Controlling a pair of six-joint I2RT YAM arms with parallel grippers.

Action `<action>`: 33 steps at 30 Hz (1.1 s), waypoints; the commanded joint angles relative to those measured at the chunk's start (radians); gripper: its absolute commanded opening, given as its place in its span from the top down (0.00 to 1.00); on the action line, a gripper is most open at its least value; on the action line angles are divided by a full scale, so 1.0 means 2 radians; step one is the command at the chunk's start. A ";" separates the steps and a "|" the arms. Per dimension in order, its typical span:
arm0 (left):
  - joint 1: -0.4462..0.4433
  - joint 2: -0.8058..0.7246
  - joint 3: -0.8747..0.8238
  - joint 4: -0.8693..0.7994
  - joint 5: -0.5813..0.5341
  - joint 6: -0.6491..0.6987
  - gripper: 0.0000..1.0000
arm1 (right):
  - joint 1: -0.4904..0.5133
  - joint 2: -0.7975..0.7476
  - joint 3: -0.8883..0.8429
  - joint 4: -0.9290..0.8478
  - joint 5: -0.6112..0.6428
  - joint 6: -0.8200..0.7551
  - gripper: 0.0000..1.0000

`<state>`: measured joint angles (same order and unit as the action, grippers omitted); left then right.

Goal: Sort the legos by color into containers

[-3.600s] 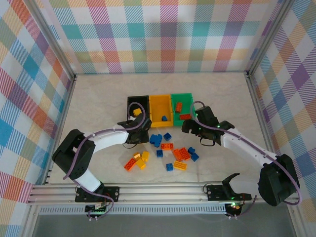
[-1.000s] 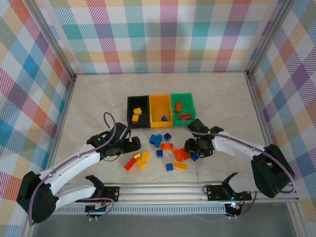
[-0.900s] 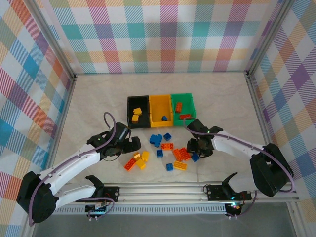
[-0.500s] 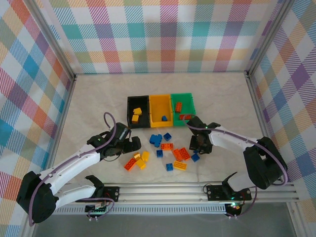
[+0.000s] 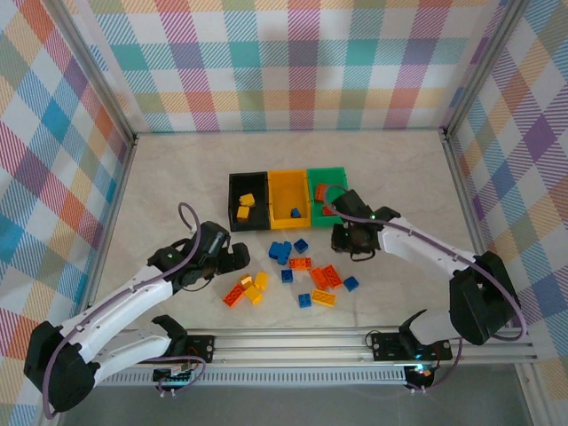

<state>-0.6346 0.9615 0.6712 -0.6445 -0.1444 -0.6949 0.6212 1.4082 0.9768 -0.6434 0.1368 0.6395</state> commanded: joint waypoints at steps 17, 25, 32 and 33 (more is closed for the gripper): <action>-0.003 -0.031 -0.015 -0.042 -0.015 -0.017 0.00 | 0.029 0.337 0.409 -0.014 0.042 -0.083 0.59; -0.003 -0.028 -0.010 -0.050 0.008 -0.002 0.03 | 0.031 0.289 0.394 0.019 0.020 -0.072 0.26; -0.040 -0.007 -0.017 -0.057 0.027 -0.011 0.11 | 0.035 0.201 0.269 0.066 0.000 -0.048 0.20; -0.056 0.001 -0.019 -0.057 0.025 -0.017 0.13 | 0.035 0.191 0.254 0.071 -0.001 -0.045 0.20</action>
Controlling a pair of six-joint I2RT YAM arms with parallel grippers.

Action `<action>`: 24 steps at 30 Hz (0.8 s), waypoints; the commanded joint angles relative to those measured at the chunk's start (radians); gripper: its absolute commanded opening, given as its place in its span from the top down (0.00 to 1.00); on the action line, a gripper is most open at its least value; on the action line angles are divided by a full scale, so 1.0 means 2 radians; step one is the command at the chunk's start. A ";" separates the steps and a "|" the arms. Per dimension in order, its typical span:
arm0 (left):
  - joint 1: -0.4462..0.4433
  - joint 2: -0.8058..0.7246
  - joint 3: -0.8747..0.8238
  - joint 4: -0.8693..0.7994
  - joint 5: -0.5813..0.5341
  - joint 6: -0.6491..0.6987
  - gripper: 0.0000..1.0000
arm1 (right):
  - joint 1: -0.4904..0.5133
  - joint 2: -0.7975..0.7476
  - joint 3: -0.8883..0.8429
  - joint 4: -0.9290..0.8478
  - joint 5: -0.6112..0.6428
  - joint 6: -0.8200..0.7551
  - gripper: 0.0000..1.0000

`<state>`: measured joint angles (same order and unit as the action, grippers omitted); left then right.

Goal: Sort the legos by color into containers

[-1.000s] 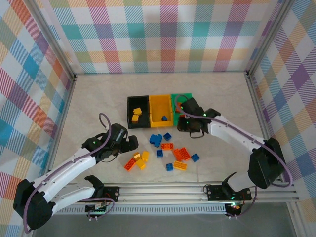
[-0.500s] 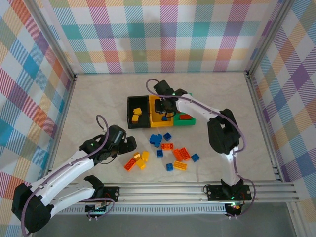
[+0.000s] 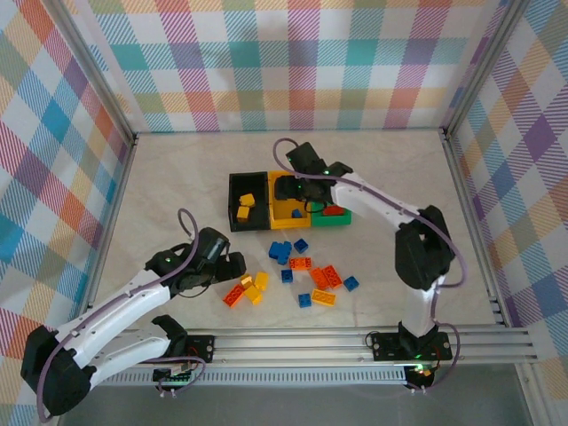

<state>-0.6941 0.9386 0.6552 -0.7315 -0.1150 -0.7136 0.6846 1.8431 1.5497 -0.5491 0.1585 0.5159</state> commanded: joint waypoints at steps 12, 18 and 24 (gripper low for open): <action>-0.125 0.041 -0.020 -0.089 -0.050 -0.070 0.18 | 0.004 -0.104 -0.145 0.055 0.001 0.041 0.19; -0.127 0.066 -0.044 -0.072 -0.018 -0.071 0.17 | 0.003 -0.110 -0.153 0.055 0.014 0.045 0.19; -0.127 0.096 -0.042 -0.041 -0.012 -0.053 0.14 | 0.003 -0.114 -0.153 0.052 0.020 0.046 0.18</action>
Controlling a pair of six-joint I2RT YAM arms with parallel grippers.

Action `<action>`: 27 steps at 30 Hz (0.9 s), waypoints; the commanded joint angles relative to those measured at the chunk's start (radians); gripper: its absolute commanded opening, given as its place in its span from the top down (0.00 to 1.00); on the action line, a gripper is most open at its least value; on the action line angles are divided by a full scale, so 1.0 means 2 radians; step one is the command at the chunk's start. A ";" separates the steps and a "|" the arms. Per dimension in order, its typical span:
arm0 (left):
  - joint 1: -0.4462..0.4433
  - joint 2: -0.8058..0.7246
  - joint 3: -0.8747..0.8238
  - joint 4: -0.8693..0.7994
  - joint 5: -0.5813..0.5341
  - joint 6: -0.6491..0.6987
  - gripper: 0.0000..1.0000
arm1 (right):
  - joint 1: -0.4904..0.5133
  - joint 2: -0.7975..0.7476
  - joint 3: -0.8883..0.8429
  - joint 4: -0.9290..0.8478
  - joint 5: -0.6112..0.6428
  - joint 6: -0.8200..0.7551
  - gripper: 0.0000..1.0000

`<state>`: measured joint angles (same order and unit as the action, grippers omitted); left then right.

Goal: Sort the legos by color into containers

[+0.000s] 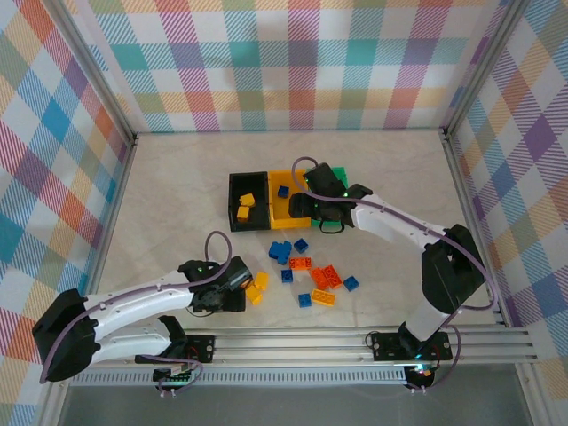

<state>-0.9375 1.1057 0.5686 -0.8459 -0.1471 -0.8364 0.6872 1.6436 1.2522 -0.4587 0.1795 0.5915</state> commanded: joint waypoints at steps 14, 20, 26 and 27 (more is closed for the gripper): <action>0.023 0.144 0.054 0.072 -0.008 0.078 0.32 | 0.000 -0.043 -0.018 0.001 0.025 0.009 0.17; 0.023 0.121 0.036 0.075 0.003 0.068 0.51 | -0.001 -0.049 -0.024 0.000 0.029 0.011 0.17; 0.023 0.067 0.059 0.042 0.000 0.062 0.63 | -0.002 -0.063 -0.036 -0.001 0.034 0.017 0.17; 0.023 0.061 0.069 0.035 -0.001 0.065 0.65 | -0.002 -0.066 -0.040 -0.003 0.037 0.019 0.17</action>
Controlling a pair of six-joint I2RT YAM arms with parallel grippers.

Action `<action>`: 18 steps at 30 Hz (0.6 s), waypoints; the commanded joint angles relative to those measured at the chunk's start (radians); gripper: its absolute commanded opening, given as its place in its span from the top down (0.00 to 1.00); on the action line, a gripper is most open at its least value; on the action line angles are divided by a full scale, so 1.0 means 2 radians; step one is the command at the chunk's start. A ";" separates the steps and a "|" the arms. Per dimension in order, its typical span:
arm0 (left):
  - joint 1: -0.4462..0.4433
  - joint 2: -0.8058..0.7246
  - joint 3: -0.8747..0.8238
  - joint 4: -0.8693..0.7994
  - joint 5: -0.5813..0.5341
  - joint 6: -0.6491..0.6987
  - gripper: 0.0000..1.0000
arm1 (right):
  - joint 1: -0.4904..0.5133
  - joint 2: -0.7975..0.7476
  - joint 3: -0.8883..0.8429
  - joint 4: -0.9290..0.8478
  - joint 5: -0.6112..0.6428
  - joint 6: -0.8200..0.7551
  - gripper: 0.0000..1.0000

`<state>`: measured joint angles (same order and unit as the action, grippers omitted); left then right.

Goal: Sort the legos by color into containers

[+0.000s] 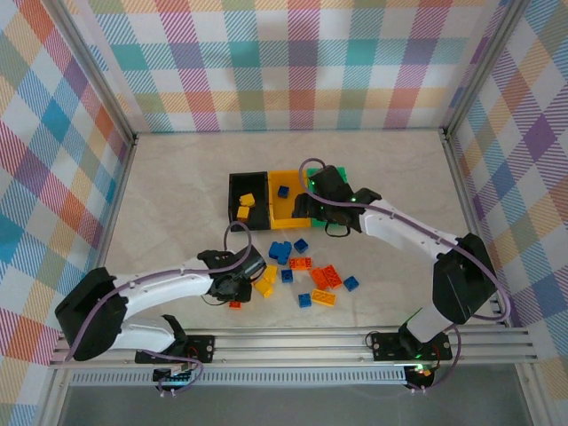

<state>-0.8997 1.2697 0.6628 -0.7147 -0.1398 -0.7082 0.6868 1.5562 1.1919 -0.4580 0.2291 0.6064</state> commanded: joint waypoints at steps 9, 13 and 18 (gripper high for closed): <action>0.021 0.058 0.191 -0.006 -0.017 0.064 0.71 | -0.032 -0.108 -0.094 -0.020 0.052 0.044 0.16; 0.034 0.164 0.305 0.024 -0.008 0.096 0.74 | -0.051 -0.152 -0.136 -0.031 0.056 0.056 0.15; 0.047 0.289 0.469 0.025 0.001 0.130 0.75 | -0.057 -0.178 -0.164 -0.045 0.053 0.058 0.15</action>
<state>-0.8246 1.7634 1.4696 -0.6785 -0.1474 -0.5201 0.5755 1.2289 0.8867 -0.5186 0.3252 0.6994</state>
